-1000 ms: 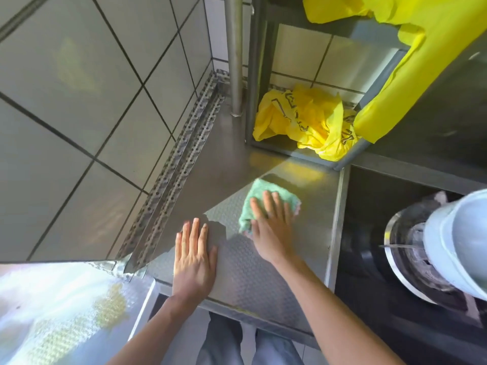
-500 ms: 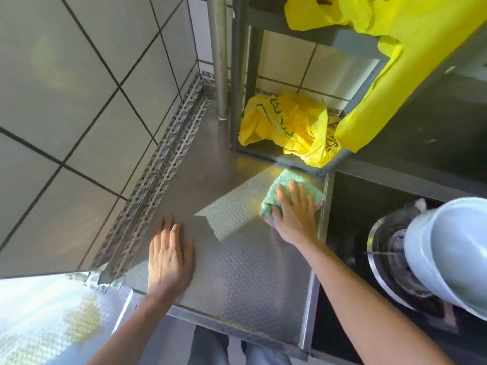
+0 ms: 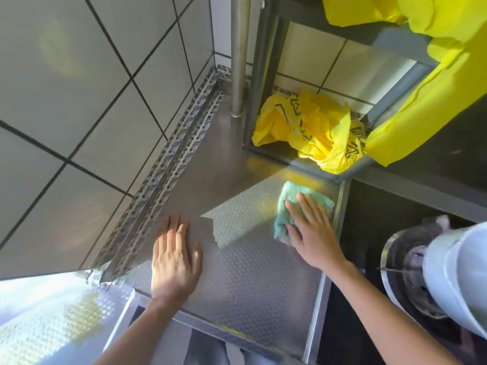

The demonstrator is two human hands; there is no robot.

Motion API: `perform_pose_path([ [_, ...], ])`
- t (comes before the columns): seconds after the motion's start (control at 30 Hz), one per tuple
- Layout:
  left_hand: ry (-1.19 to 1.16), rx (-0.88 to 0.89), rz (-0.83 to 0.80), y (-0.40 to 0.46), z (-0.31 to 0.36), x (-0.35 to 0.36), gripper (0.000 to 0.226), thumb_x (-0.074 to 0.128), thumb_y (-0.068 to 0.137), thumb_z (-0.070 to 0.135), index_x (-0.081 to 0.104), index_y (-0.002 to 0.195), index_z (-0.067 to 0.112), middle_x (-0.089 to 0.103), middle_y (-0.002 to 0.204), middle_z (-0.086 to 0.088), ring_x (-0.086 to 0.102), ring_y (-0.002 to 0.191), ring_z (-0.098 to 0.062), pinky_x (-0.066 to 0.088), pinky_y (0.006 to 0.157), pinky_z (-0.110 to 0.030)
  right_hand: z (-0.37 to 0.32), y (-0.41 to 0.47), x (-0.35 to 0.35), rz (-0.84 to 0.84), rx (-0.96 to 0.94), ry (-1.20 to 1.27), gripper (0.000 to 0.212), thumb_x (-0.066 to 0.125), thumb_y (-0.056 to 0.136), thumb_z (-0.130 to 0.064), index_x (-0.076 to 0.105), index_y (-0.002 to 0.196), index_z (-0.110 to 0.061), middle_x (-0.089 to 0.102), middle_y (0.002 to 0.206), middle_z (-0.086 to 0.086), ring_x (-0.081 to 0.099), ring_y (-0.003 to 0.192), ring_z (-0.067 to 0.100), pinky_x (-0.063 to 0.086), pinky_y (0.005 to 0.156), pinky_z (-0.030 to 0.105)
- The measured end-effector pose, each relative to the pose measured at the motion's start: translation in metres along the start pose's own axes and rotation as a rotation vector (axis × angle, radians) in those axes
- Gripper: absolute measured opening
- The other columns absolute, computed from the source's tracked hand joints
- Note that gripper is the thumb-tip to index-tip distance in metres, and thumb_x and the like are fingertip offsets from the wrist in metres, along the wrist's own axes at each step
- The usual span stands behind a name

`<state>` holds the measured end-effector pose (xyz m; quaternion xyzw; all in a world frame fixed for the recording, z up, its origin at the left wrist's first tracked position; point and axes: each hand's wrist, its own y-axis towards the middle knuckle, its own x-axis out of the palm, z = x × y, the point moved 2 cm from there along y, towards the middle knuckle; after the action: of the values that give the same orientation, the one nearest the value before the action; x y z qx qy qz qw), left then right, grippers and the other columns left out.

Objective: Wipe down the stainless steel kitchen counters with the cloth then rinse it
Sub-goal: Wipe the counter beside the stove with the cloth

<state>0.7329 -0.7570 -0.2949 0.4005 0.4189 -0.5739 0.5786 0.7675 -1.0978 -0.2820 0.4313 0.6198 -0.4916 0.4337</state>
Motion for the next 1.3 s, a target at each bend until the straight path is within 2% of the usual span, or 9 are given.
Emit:
perform_pose_path([
  [0.13,-0.002,0.007,-0.007,-0.008,0.000,-0.005,0.059,0.046,0.101,0.038,0.048,0.150,0.003,0.039,0.166,-0.016,0.030,0.158,-0.036,0.034,0.124,-0.053,-0.060,0.054,-0.007,0.140,0.206,0.100,0.056,0.041,0.101,-0.038,0.044,0.153,-0.020,0.026,0.166,0.018,0.016,0.155,0.038,0.014,0.124,0.057],
  [0.27,0.006,-0.025,-0.030,-0.007,0.002,-0.006,0.060,0.046,0.102,0.039,0.047,0.152,0.005,0.036,0.169,-0.012,0.028,0.159,-0.032,0.029,0.127,-0.048,-0.124,0.059,0.005,0.214,-0.096,0.155,0.050,0.054,0.097,-0.033,0.054,0.146,-0.022,0.040,0.160,0.013,0.027,0.153,0.035,0.019,0.124,0.056],
  [0.43,0.003,-0.042,-0.058,-0.008,0.002,-0.008,0.064,0.043,0.103,0.044,0.044,0.156,0.008,0.032,0.171,-0.010,0.024,0.161,-0.029,0.027,0.129,-0.048,-0.076,-0.005,0.015,0.048,-0.404,0.005,0.052,0.036,0.106,-0.041,0.033,0.157,-0.030,0.017,0.170,0.002,0.005,0.158,0.023,0.010,0.128,0.050],
  [0.57,-0.003,-0.057,-0.078,-0.008,0.000,-0.005,0.066,0.039,0.104,0.048,0.038,0.160,0.013,0.025,0.174,-0.005,0.015,0.164,-0.023,0.022,0.131,-0.046,-0.018,0.018,-0.007,0.032,-0.188,0.005,0.056,0.029,0.105,-0.042,0.034,0.158,-0.026,0.019,0.170,0.006,0.007,0.158,0.025,0.017,0.124,0.054],
  [0.73,0.003,-0.035,-0.041,-0.008,-0.001,-0.001,0.064,0.042,0.103,0.046,0.043,0.156,0.011,0.031,0.172,-0.007,0.019,0.163,-0.025,0.027,0.129,-0.047,-0.079,0.089,-0.015,0.125,0.041,0.091,0.056,0.046,0.101,-0.038,0.039,0.156,-0.025,0.022,0.168,0.011,0.010,0.157,0.033,0.007,0.126,0.051],
  [0.9,0.025,-0.038,-0.040,-0.008,-0.003,0.001,0.063,0.040,0.103,0.047,0.047,0.153,0.011,0.040,0.166,-0.009,0.039,0.152,-0.032,0.036,0.122,-0.048,-0.146,0.069,-0.007,0.159,-0.351,0.141,0.048,0.060,0.094,-0.031,0.061,0.141,-0.022,0.048,0.155,0.009,0.037,0.149,0.032,0.026,0.121,0.055],
  [1.03,0.015,-0.045,-0.041,-0.007,-0.004,0.001,0.063,0.039,0.102,0.048,0.046,0.154,0.012,0.038,0.167,-0.008,0.036,0.154,-0.029,0.032,0.125,-0.046,-0.099,0.032,0.001,0.022,-0.539,0.058,0.054,0.041,0.103,-0.035,0.038,0.156,-0.028,0.023,0.168,0.001,0.012,0.158,0.021,0.011,0.128,0.049],
  [1.2,0.007,-0.064,-0.054,-0.007,-0.004,0.000,0.064,0.036,0.103,0.050,0.043,0.156,0.015,0.033,0.171,-0.005,0.029,0.158,-0.026,0.027,0.128,-0.044,-0.078,0.078,-0.015,0.105,-0.317,0.095,0.050,0.053,0.098,-0.030,0.054,0.147,-0.019,0.041,0.160,0.011,0.033,0.151,0.032,0.030,0.119,0.056],
  [1.3,0.009,-0.055,-0.043,-0.007,-0.005,0.001,0.063,0.039,0.103,0.049,0.044,0.156,0.015,0.036,0.169,-0.006,0.032,0.157,-0.026,0.033,0.126,-0.047,-0.127,0.130,-0.016,0.101,-0.183,0.072,0.057,0.040,0.100,-0.043,0.044,0.153,-0.024,0.025,0.166,0.012,0.018,0.156,0.034,0.014,0.125,0.053],
])
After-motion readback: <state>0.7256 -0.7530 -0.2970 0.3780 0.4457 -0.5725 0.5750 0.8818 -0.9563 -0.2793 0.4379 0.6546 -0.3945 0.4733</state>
